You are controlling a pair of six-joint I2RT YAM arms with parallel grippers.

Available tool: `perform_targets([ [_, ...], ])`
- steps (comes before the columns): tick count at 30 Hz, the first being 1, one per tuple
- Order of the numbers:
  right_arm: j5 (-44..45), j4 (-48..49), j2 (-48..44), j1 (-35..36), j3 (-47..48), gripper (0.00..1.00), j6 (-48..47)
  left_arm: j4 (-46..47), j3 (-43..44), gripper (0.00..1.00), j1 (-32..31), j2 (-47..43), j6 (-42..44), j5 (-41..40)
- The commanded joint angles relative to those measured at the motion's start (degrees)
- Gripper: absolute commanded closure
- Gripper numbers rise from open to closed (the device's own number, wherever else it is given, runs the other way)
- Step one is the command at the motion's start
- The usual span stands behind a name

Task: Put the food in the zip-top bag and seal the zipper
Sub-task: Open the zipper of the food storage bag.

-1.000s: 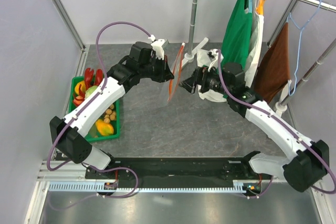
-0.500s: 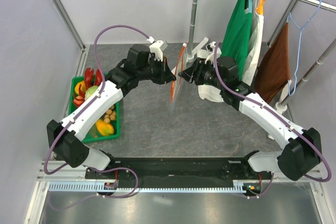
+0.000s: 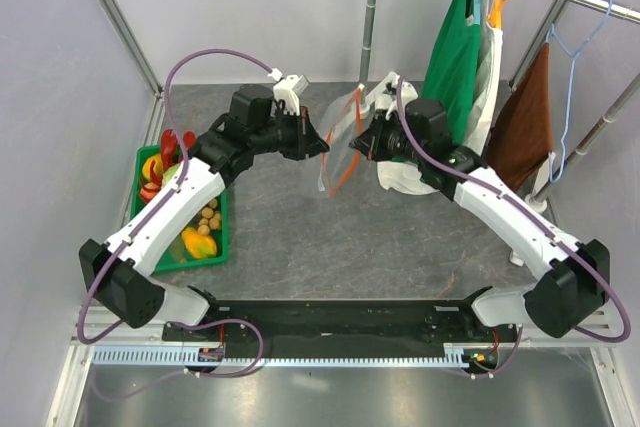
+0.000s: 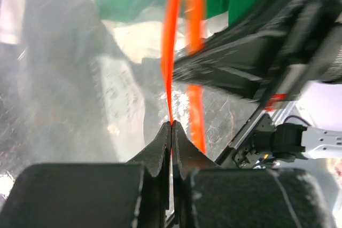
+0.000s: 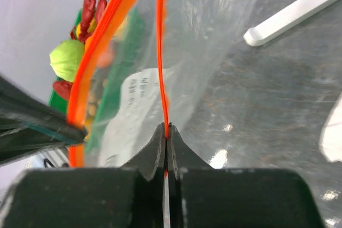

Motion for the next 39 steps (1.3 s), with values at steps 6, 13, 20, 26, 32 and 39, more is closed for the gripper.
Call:
perform_targets([
  [6, 5.7, -30.7, -10.0, 0.2, 10.2, 1.00, -15.4, -3.6, -5.6, 0.98, 6.1, -1.6, -5.1, 2.0],
  [13, 5.9, -36.1, -4.7, 0.1, 7.8, 1.00, -22.1, -6.9, -9.0, 0.98, 6.1, 8.1, -3.4, -10.8],
  [20, 0.7, -32.5, 2.3, 0.3, 5.7, 1.00, -23.9, -7.4, -9.8, 0.98, 6.1, 17.0, 0.8, -9.9],
  [26, -4.3, -26.6, 10.1, 0.5, 8.6, 1.00, -19.5, 0.1, -13.6, 0.98, 8.1, 15.7, 0.9, 1.1],
  [32, 0.2, -38.2, 11.0, 0.5, 26.1, 1.00, -22.1, 7.0, -14.7, 0.98, 8.3, 13.7, -5.3, 23.8],
  [39, 6.7, -49.1, -0.2, 0.5, 25.7, 1.00, -26.6, 8.5, -10.2, 0.98, -2.3, 13.9, -4.8, 25.1],
])
